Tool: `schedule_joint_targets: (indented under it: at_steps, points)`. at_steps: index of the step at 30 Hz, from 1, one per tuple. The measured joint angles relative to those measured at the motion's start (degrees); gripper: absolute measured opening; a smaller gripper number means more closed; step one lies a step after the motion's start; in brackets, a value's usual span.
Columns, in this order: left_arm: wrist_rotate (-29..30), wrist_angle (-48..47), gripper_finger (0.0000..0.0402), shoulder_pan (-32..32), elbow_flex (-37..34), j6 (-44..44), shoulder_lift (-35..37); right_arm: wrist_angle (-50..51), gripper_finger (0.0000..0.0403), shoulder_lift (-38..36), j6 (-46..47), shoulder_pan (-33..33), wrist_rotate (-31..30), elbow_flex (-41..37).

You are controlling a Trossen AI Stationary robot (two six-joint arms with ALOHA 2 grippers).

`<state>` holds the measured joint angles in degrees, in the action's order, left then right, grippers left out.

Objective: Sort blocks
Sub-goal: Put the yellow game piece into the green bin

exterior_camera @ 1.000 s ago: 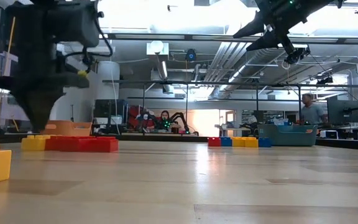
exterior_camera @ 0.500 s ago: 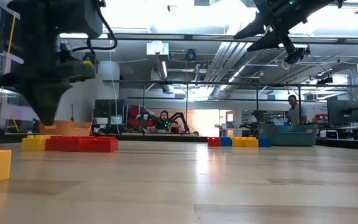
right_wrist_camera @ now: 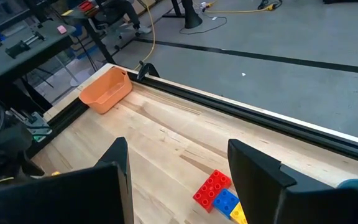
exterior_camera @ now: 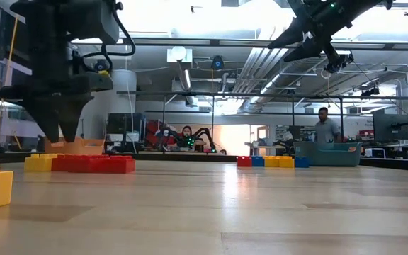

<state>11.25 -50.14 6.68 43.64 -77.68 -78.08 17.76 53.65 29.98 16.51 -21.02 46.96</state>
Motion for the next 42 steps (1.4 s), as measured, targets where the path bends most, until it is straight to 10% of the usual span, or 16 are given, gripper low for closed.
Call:
schedule_joint_targets:
  at_steps: [7,31,42]
  points:
    - [-0.2,-0.6,0.0014,-0.3,0.0,-1.8,-1.2,0.0,0.0157,0.0,0.0,0.0,0.0,0.0]
    - [-1.6,-2.7,0.0,-0.1,-3.2,-2.3,-3.3,0.1,0.0157,0.0,0.2,0.0,0.0,0.0]
    - [1.8,-12.9,0.0,0.5,-0.9,-3.7,6.3,0.1,0.0157,0.0,0.1,0.0,0.0,0.0]
